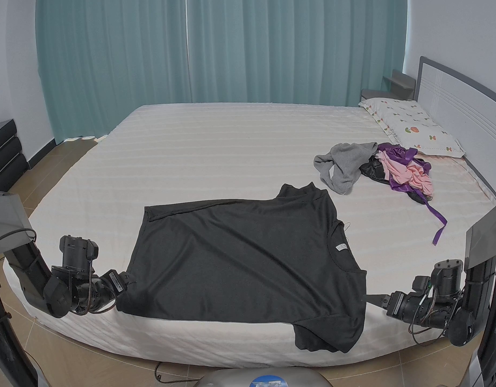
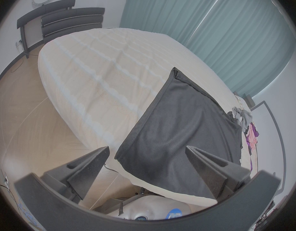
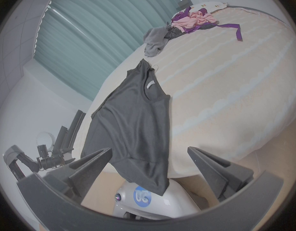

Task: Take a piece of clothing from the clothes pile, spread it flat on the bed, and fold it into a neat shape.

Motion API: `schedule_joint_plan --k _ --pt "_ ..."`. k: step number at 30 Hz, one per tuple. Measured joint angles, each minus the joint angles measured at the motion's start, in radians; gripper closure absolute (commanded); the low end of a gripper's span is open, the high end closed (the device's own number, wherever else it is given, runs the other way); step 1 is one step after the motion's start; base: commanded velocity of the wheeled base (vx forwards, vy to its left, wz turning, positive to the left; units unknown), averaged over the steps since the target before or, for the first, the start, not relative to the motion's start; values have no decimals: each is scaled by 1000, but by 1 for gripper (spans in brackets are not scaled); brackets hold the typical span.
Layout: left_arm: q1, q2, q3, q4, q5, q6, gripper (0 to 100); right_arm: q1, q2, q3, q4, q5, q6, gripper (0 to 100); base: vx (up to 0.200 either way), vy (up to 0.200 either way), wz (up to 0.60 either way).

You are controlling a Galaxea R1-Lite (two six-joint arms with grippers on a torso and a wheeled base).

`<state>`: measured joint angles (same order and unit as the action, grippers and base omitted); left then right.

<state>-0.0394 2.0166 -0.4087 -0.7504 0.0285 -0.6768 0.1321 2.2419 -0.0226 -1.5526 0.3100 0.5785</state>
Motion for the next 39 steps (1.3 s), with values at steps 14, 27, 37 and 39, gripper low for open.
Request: schedule_joint_plan --k 14,27,37,39 --pt "17 -15 -10 0 -4 -19 0 8 -54 -63 0 -4 53 0 0 186 0" --pt "25 -14 -18 1 -44 -22 0 -1 -80 -75 0 -4 56 0 0 15 0" --pt "26 -15 -26 5 -44 -33 0 -1 -80 -74 0 -3 76 0 0 0 0" --pt "26 -14 -27 3 -44 -33 0 -1 -80 -74 0 -4 78 0 0 0 0"
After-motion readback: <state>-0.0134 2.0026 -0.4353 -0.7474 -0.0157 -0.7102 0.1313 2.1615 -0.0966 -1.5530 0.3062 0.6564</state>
